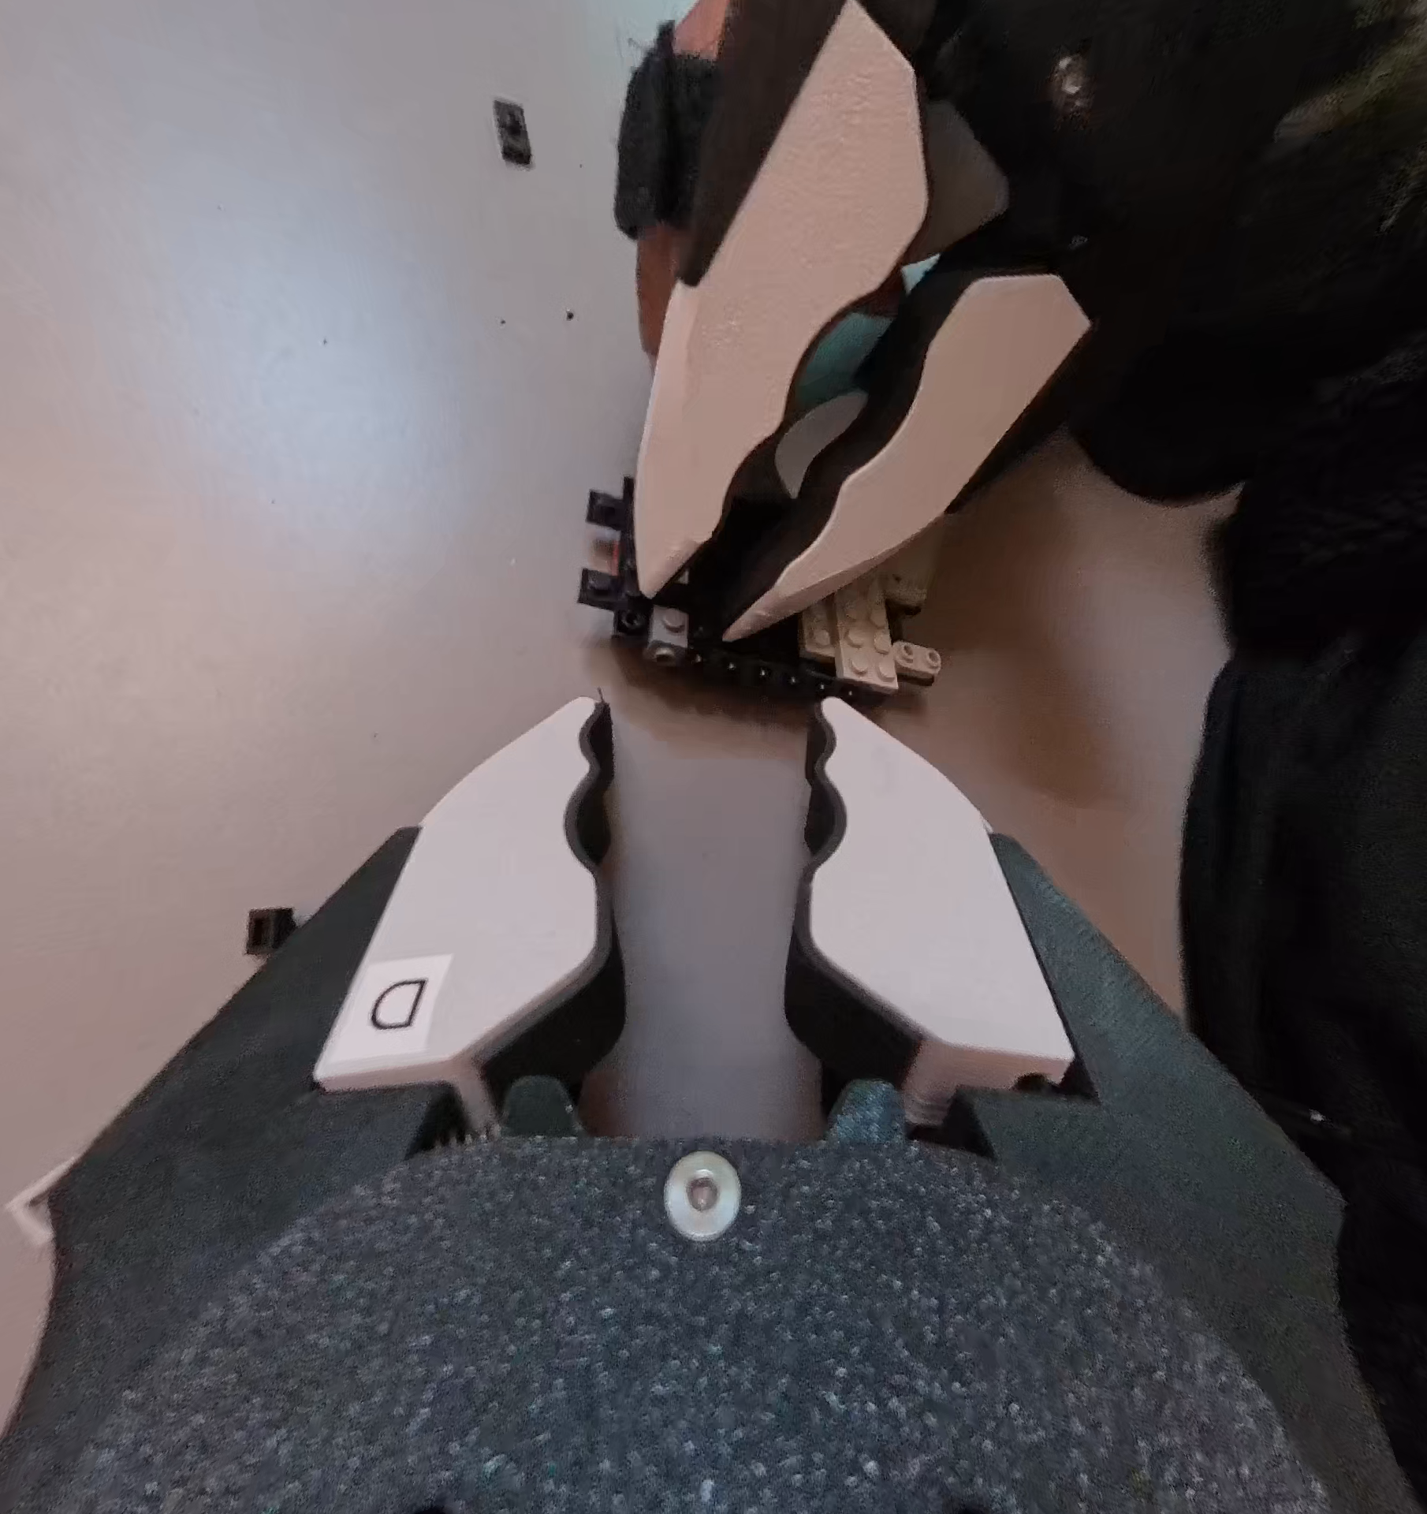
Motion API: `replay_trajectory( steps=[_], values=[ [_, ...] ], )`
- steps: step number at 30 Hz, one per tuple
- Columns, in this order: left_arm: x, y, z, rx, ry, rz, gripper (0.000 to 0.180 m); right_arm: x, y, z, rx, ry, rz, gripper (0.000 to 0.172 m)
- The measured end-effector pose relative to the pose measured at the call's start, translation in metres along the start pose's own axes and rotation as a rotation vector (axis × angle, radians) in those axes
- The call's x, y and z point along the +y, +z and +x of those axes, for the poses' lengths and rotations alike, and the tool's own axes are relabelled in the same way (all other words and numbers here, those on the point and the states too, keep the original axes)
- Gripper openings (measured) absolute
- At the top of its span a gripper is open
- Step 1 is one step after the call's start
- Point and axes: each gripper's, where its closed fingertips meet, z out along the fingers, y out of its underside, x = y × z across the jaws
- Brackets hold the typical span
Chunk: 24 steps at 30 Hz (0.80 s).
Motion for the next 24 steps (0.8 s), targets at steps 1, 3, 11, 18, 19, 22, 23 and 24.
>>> replay_trajectory(
  steps=[1, 3, 11, 18, 19, 22, 23, 24],
  values=[
    [-0.004, 0.000, 0.005, 0.034, -0.019, 0.028, 0.045, -0.004, -0.004, 0.002, -0.005, 0.040, 0.047, 0.015],
    [-0.021, -0.003, 0.019, 0.145, -0.096, 0.128, 0.046, -0.013, -0.013, 0.011, 0.041, 0.064, 0.104, 0.015],
    [-0.044, -0.010, 0.020, 0.304, -0.330, 0.294, 0.026, -0.036, -0.031, 0.019, 0.227, -0.078, 0.145, 0.015],
    [-0.030, -0.009, 0.014, 0.174, -0.172, 0.193, 0.012, -0.047, -0.042, 0.015, 0.084, 0.100, 0.315, 0.004],
    [-0.031, -0.008, 0.015, 0.168, -0.177, 0.193, 0.012, -0.045, -0.043, 0.015, 0.073, 0.098, 0.307, 0.004],
    [-0.031, -0.007, 0.014, 0.154, -0.163, 0.187, 0.012, -0.047, -0.047, 0.013, 0.040, 0.123, 0.348, 0.005],
    [-0.031, -0.007, 0.013, 0.151, -0.169, 0.186, 0.012, -0.049, -0.051, 0.014, 0.017, 0.156, 0.380, 0.005],
    [-0.030, -0.006, 0.012, 0.154, -0.186, 0.186, 0.012, -0.051, -0.056, 0.018, 0.013, 0.179, 0.408, 0.005]
  ],
)
